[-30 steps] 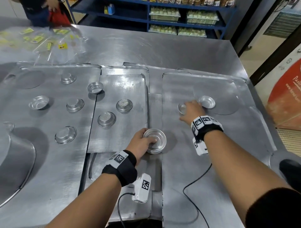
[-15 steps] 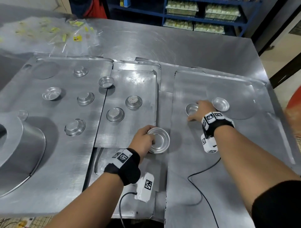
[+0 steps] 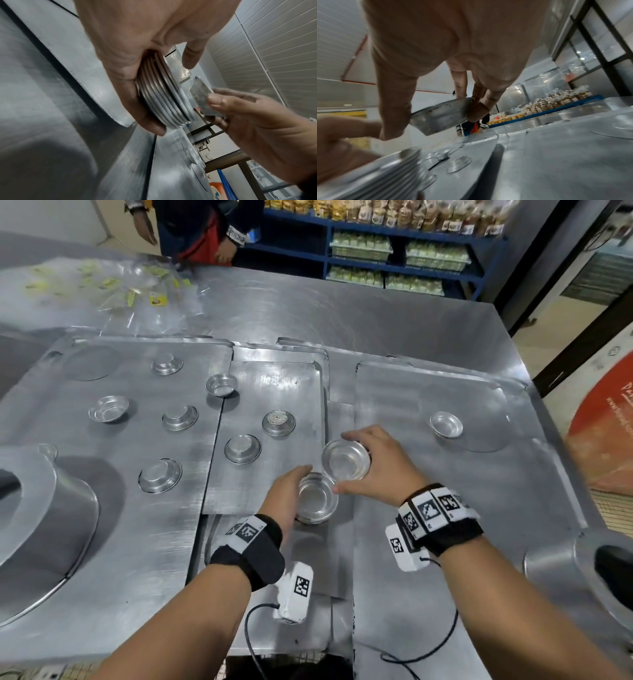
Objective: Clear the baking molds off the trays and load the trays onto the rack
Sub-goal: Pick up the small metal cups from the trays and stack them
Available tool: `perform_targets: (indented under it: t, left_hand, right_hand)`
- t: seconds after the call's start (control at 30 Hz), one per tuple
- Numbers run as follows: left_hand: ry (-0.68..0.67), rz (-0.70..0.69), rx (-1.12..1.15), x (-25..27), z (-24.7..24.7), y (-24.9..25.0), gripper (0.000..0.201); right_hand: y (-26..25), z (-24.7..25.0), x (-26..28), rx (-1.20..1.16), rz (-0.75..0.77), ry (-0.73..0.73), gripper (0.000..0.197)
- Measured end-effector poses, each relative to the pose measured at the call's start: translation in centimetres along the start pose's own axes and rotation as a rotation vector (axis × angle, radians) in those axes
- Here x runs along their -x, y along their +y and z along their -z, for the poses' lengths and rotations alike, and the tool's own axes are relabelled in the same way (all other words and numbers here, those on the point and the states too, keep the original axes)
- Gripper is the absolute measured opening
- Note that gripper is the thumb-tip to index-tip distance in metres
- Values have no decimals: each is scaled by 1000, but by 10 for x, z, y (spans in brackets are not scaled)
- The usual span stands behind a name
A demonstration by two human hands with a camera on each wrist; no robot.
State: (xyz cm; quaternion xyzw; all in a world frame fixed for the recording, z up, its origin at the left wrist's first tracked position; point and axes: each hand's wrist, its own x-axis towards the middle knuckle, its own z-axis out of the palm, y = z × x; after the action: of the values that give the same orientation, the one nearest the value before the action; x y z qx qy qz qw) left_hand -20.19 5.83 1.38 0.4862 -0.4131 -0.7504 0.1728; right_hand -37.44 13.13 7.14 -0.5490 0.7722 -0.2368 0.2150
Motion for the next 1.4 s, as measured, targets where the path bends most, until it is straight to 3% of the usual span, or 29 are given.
perform_targets:
  t: [0.2, 0.4, 0.5, 0.83, 0.9, 1.07, 1.2, 1.4]
  left_hand:
    - [-67, -42, 42, 16, 10, 3, 38]
    - [8, -39, -20, 24, 23, -1, 23]
    - [15, -42, -39, 26, 29, -2, 25]
    - [28, -55, -53, 35, 44, -10, 32]
    - [16, -62, -52, 36, 47, -10, 33]
    - [-6, -67, -45, 41, 56, -12, 31]
    - [1, -54, -64, 44, 58, -15, 45]
    - [2, -43, -217, 44, 65, -18, 38]
  right_hand:
    - [-30, -30, 22, 33, 127, -100, 98]
    - [-42, -54, 27, 46, 162, -106, 98]
    - [-47, -62, 29, 67, 189, -90, 99]
    - [-50, -78, 38, -13, 127, -144, 103]
    - [-48, -79, 40, -91, 65, -143, 95]
    - [-41, -92, 39, -157, -115, -62, 53]
    - [-47, -103, 42, -192, -207, -79, 23]
    - [-53, -115, 45, -152, -300, -42, 17]
